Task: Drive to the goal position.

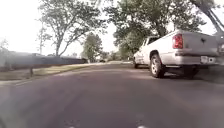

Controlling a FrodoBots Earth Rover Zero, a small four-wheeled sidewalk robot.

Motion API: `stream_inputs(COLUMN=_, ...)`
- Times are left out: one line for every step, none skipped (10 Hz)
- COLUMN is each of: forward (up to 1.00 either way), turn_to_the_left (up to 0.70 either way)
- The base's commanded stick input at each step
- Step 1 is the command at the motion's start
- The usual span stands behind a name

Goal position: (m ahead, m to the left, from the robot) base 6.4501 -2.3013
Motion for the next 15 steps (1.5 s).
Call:
stream_inputs(forward=1.0, turn_to_the_left=-0.21)
stream_inputs(forward=1.0, turn_to_the_left=-0.18)
stream_inputs(forward=1.0, turn_to_the_left=-0.06)
stream_inputs(forward=1.0, turn_to_the_left=-0.03)
stream_inputs(forward=1.0, turn_to_the_left=-0.01)
stream_inputs(forward=1.0, turn_to_the_left=-0.01)
stream_inputs(forward=1.0, turn_to_the_left=-0.01)
stream_inputs(forward=1.0, turn_to_the_left=-0.1)
stream_inputs(forward=1.0, turn_to_the_left=-0.29)
stream_inputs(forward=1.0, turn_to_the_left=-0.36)
stream_inputs(forward=1.0, turn_to_the_left=-0.23)
stream_inputs(forward=1.0, turn_to_the_left=-0.01)
stream_inputs(forward=1.0, turn_to_the_left=-0.01)
stream_inputs(forward=1.0, turn_to_the_left=-0.01)
stream_inputs(forward=1.0, turn_to_the_left=-0.01)
